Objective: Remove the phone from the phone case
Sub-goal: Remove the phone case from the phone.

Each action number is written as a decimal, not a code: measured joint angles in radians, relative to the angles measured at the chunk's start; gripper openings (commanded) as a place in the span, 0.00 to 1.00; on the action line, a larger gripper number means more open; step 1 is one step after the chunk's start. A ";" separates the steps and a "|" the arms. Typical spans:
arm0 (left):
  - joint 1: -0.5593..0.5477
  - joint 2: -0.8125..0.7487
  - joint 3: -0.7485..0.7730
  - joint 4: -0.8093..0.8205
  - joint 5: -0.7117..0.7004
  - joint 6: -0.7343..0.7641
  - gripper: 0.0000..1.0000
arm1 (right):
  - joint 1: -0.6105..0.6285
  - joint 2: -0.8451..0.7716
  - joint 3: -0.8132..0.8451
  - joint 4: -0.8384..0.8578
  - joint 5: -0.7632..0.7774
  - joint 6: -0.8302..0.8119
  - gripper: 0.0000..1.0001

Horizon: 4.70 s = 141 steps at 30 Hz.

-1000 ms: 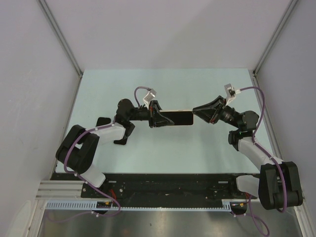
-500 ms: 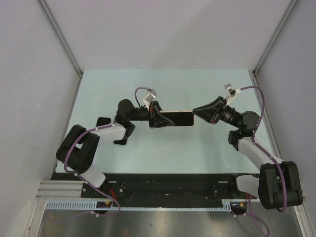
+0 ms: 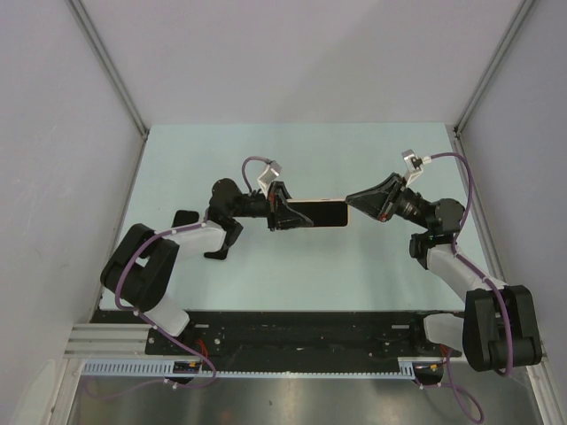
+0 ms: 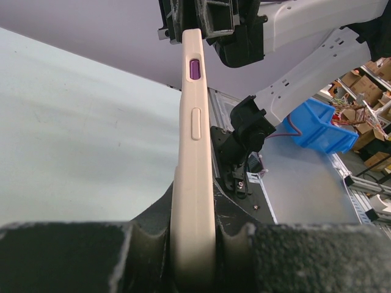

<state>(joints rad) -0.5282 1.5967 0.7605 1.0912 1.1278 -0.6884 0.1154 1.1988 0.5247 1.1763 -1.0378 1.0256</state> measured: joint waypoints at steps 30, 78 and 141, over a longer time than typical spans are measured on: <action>-0.025 -0.002 -0.013 -0.001 -0.035 0.054 0.00 | -0.035 0.014 0.000 -0.045 -0.002 0.136 0.08; 0.024 -0.002 -0.026 0.007 -0.037 0.046 0.00 | -0.043 -0.127 0.000 -0.222 0.024 -0.243 0.47; 0.009 0.009 -0.026 0.005 0.011 0.040 0.00 | 0.041 -0.111 0.032 -0.820 -0.188 -1.019 0.37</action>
<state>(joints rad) -0.5194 1.6054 0.7349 1.0966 1.1385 -0.6483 0.1562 1.0882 0.5568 0.3561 -1.2259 0.0067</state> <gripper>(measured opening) 0.197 0.432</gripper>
